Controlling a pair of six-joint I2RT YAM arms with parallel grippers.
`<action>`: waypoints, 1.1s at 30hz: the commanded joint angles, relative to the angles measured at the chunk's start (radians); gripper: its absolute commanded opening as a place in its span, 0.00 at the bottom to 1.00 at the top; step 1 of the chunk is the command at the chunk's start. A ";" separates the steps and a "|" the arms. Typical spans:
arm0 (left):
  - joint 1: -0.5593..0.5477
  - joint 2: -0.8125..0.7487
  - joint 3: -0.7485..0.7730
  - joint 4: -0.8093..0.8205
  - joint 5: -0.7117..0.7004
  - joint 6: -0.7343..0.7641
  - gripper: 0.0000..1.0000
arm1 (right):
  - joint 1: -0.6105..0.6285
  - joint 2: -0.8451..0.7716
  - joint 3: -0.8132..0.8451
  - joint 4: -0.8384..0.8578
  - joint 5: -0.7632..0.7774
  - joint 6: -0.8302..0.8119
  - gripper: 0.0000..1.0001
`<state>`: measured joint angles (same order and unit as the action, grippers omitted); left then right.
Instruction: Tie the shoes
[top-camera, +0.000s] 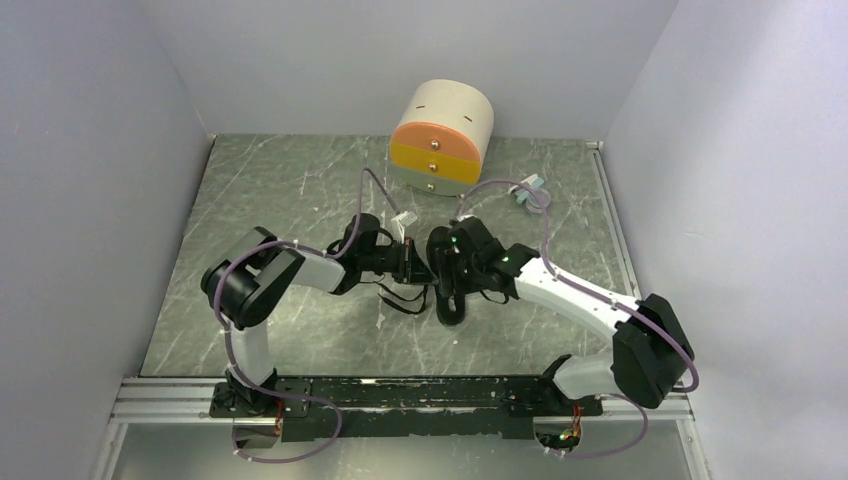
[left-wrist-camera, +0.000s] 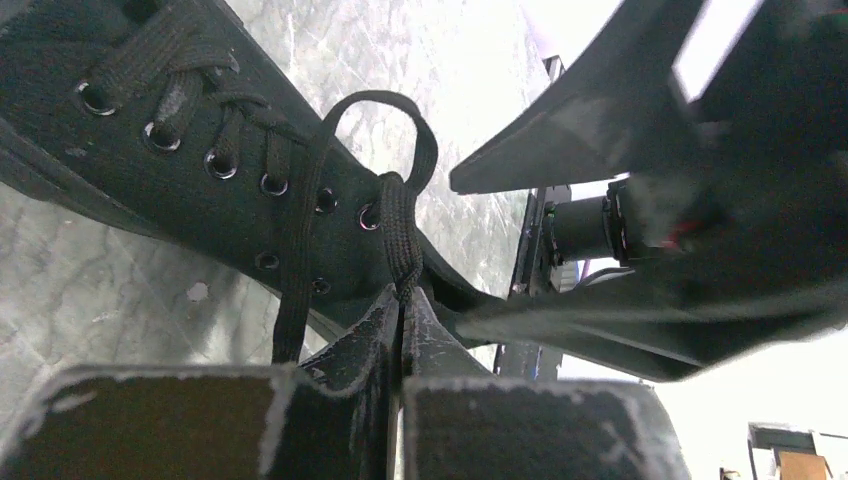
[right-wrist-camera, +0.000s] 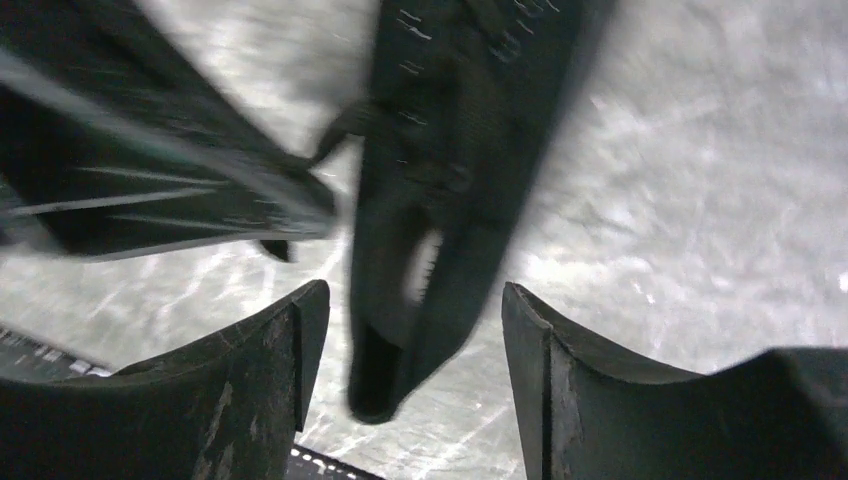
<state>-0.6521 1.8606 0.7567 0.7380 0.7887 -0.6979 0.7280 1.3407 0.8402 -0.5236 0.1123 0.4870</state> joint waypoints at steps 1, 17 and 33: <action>-0.007 0.033 0.036 0.097 0.014 -0.046 0.05 | 0.017 -0.080 0.069 0.120 -0.254 -0.297 0.66; 0.075 0.205 0.255 -0.293 0.164 0.244 0.05 | 0.280 0.077 -0.080 0.642 -0.173 -0.508 0.38; 0.078 0.251 0.281 -0.285 0.134 0.221 0.05 | 0.350 0.405 0.072 0.675 0.211 -0.245 0.36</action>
<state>-0.5774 2.0827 1.0195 0.5205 0.9386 -0.5240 1.0725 1.7039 0.8837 0.1299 0.2035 0.1932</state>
